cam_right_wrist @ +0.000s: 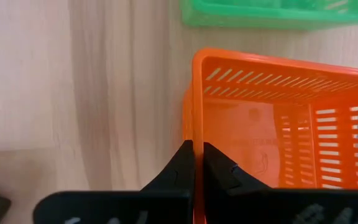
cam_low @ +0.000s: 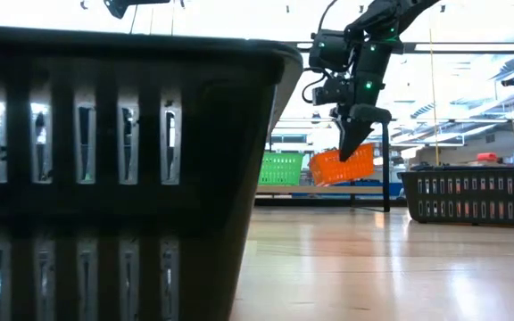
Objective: Stack baskets on shelf by color
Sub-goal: Put the top left orange bin on the shelf
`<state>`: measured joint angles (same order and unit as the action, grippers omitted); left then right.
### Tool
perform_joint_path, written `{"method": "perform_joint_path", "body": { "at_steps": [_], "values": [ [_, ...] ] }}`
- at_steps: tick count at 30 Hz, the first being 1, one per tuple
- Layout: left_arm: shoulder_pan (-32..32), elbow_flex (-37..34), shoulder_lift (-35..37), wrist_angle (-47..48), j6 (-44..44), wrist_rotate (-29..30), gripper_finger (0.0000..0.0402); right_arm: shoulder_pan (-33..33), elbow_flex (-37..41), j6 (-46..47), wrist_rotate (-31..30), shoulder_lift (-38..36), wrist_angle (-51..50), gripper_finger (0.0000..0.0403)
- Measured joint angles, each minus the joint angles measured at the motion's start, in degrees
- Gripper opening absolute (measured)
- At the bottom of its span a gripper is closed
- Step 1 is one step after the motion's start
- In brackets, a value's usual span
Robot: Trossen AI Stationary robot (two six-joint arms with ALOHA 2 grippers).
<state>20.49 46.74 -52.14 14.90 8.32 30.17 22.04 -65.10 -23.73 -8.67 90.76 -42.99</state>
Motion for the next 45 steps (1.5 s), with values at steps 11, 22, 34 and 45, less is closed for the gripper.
{"method": "perform_joint_path", "body": {
  "at_steps": [11, 22, 34, 45],
  "values": [
    [0.02, 0.0, 0.0, 0.0, 0.07, 0.0, 0.0174, 2.48, 1.3, -0.38, 1.29, 0.03, 0.05, 0.001],
    [0.0, 0.0, 0.0, 0.0, 0.08, 0.0, 0.0174, 2.32, 4.28, -1.14, 1.53, -0.02, 4.64, 0.0049],
    [0.0, 0.0, 0.0, 0.0, 0.02, 0.0, 0.0174, 0.99, 4.26, -5.16, -2.02, -0.92, 4.55, 0.0057],
    [0.0, 0.0, 0.0, 0.01, 0.04, 0.0, 0.0174, -0.86, 4.26, -7.3, -2.18, -1.01, 4.76, 0.0037]
  ]
}}
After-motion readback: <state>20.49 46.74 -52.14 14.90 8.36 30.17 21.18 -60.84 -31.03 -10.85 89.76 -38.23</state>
